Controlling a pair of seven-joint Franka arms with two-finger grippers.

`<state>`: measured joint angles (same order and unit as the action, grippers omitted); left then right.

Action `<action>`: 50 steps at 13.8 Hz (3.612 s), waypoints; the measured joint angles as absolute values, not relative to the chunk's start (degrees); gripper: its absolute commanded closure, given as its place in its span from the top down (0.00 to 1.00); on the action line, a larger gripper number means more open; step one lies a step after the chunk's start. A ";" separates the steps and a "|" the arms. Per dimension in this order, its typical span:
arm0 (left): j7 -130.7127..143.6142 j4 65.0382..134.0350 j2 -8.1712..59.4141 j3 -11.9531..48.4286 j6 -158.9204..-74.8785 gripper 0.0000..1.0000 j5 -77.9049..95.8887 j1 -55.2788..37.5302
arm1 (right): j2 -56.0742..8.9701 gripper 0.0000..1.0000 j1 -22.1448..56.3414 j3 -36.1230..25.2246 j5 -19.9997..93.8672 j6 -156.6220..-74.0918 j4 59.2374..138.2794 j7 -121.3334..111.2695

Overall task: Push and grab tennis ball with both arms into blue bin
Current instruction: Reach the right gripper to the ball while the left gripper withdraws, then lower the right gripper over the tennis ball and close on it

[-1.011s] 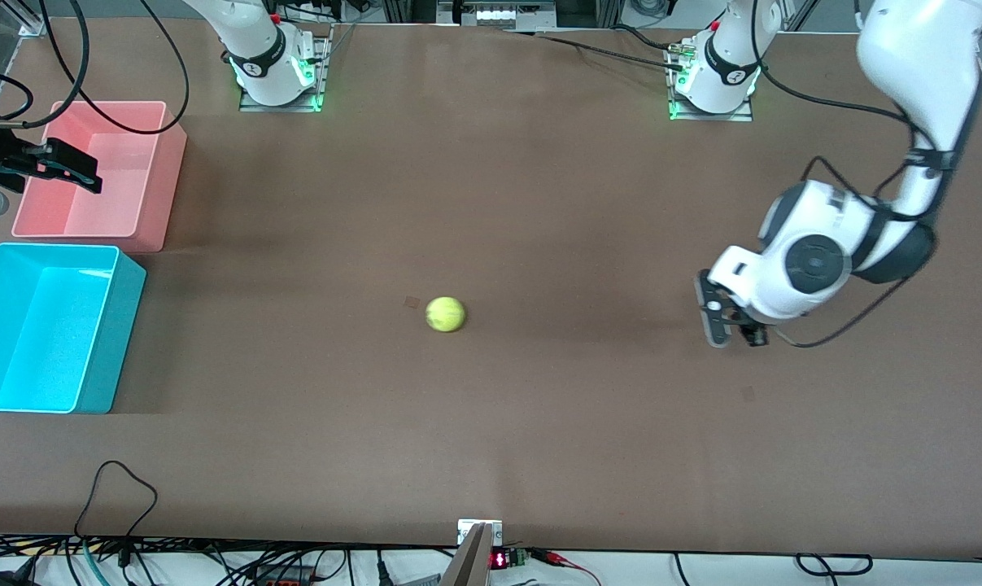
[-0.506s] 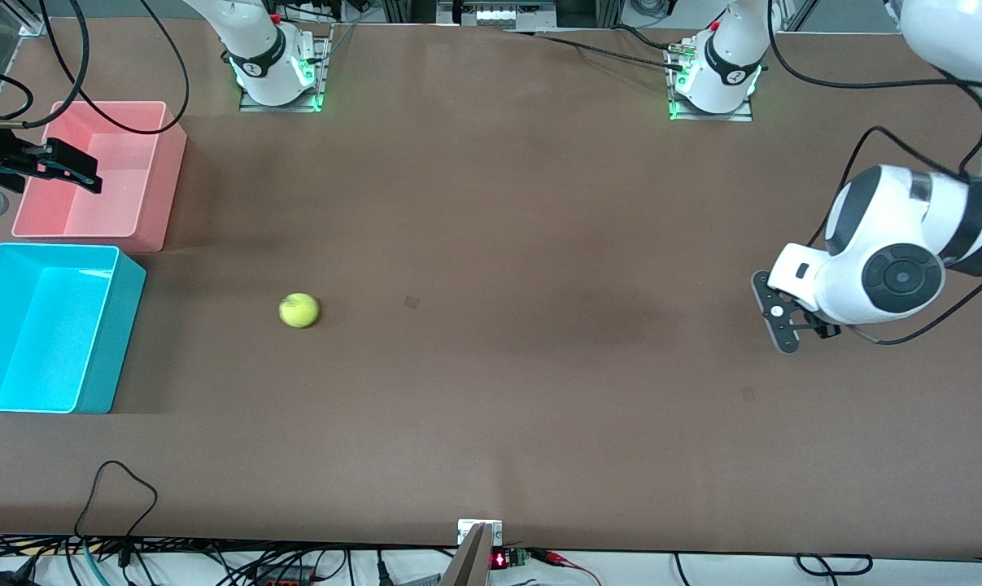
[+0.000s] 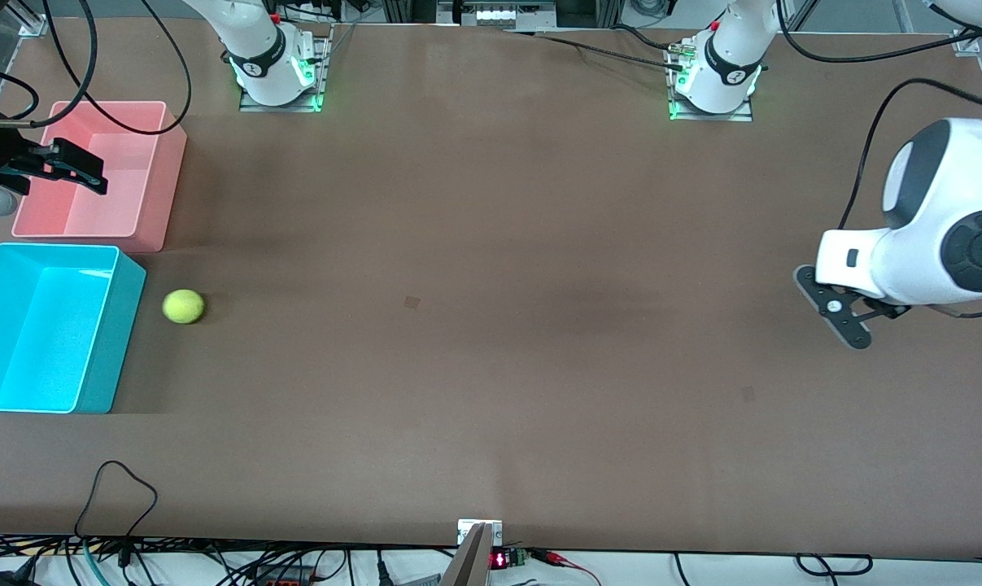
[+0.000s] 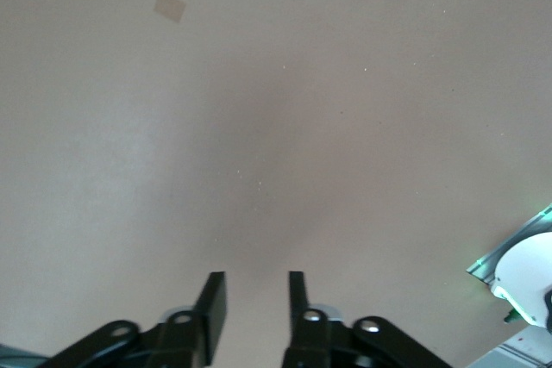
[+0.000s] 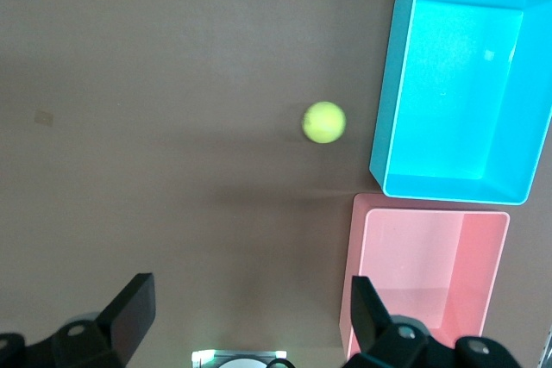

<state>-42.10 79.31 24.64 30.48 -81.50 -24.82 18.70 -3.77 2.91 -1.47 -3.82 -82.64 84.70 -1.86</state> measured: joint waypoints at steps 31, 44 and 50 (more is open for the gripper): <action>-2.66 89.52 2.41 -0.20 -90.21 1.00 -2.89 -2.22 | -13.51 1.00 -0.85 -1.79 -4.36 -115.69 111.64 -44.56; -2.66 97.36 -3.67 -0.42 -92.73 1.00 -2.89 -3.22 | -19.97 1.00 -8.69 -1.26 -4.73 -143.42 123.45 -76.59; -2.66 97.58 -3.69 -0.58 -92.76 1.00 -2.89 -3.32 | -21.93 1.00 -8.94 -1.19 -4.73 -146.01 123.06 -78.63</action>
<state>-2.66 97.58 -3.69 -0.58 -92.76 -2.89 -3.32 -21.93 -8.94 -1.19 -4.73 -146.01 123.06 -78.63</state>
